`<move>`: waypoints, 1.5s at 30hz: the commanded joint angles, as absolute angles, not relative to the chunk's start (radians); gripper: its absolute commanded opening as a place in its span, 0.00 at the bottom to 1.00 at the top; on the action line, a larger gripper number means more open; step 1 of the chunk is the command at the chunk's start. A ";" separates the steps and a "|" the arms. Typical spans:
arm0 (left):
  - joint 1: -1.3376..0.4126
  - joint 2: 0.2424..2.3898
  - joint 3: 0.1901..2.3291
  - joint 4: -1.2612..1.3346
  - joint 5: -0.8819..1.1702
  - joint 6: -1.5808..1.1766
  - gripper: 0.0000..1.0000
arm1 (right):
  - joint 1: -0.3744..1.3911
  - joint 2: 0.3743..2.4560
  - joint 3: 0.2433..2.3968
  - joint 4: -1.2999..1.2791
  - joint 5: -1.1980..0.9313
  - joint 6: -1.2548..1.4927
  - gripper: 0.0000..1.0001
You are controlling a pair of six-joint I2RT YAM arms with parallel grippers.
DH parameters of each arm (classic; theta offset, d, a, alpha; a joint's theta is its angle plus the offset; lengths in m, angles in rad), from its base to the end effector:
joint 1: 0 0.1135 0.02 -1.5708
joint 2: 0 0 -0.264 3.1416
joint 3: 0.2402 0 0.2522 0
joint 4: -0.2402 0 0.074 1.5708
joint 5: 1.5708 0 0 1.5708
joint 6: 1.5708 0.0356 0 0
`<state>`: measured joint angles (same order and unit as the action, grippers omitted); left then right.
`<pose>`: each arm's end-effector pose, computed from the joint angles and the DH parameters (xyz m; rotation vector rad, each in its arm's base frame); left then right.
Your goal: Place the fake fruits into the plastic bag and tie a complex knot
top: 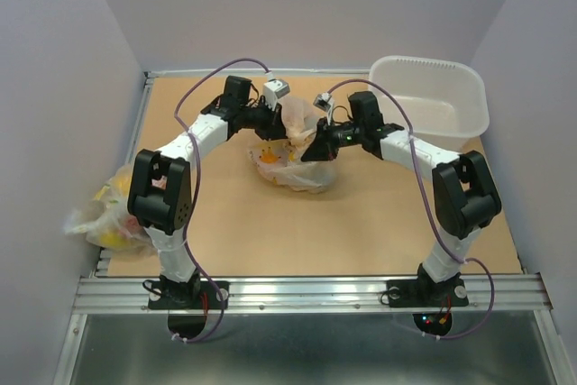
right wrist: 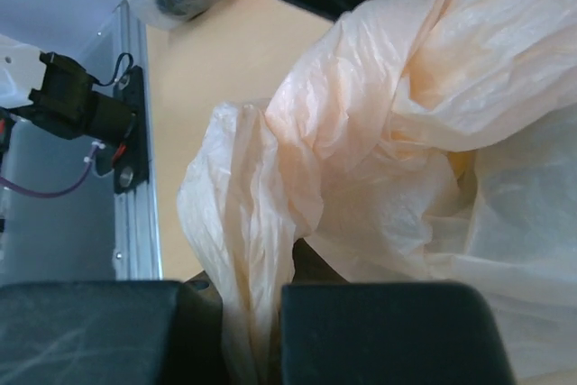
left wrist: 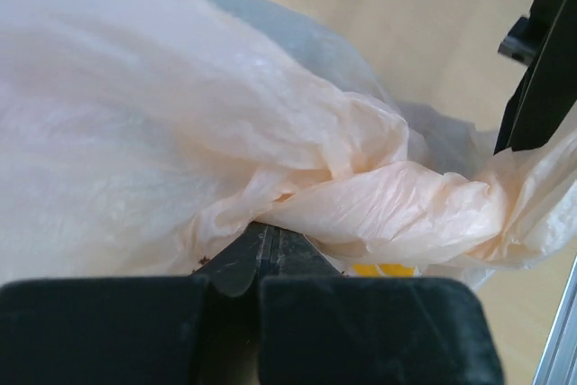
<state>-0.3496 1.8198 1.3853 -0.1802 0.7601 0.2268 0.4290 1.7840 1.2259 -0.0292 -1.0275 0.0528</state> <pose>0.3806 -0.1649 0.2631 1.0039 1.8717 -0.8954 0.3441 0.1909 0.2415 -0.9881 1.8905 1.3799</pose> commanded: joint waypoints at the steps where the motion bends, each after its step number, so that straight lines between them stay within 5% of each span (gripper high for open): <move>1: -0.339 1.758 1.414 -0.080 0.818 0.164 0.00 | 0.445 1.740 1.201 -0.008 -1.013 0.169 0.25; 3: -0.342 1.747 1.401 -0.084 0.838 0.164 0.00 | 0.420 1.729 1.213 -0.015 -0.980 0.173 0.51; 4: -0.345 1.743 1.393 -0.084 0.836 0.166 0.00 | 0.410 1.717 1.222 -0.017 -0.924 0.182 0.78; 5: -0.350 1.730 1.378 -0.092 0.833 0.178 0.00 | 0.399 1.692 1.251 -0.035 -0.892 0.181 0.88; 8: -0.364 1.709 1.356 -0.092 0.815 0.192 0.00 | 0.391 1.642 1.337 -0.089 -0.776 0.164 0.99; 23: -0.390 1.713 1.373 -0.089 0.789 0.158 0.00 | 0.512 1.749 1.641 -0.395 -0.465 -0.195 1.00; 31: -0.391 1.690 1.390 -0.089 0.767 0.089 0.00 | 0.543 1.799 1.609 -0.549 -0.420 -0.334 1.00; 33: -0.390 1.689 1.397 -0.100 0.761 0.074 0.00 | 0.554 1.810 1.601 -0.561 -0.399 -0.357 0.85; 34: -0.391 1.689 1.404 -0.107 0.749 0.075 0.00 | 0.551 1.816 1.603 -0.568 -0.368 -0.356 0.67; 39: -0.390 1.651 1.387 -0.182 0.704 0.115 0.00 | 0.552 1.816 1.623 -0.578 -0.313 -0.336 0.28; 40: -0.391 1.648 1.372 -0.195 0.698 0.135 0.00 | 0.554 1.816 1.629 -0.580 -0.313 -0.309 0.12; 42: -0.393 1.634 1.332 -0.219 0.693 0.158 0.00 | 0.551 1.813 1.643 -0.580 -0.322 -0.246 0.00; 45: -0.399 1.623 1.287 -0.218 0.664 0.166 0.00 | 0.552 1.819 1.666 -0.577 -0.367 -0.163 0.00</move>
<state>-0.3878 1.6863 1.3342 -0.1921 0.6998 0.1268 0.5457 1.8259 1.6077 -0.5674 -0.3462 -0.2752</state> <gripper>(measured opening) 0.018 0.024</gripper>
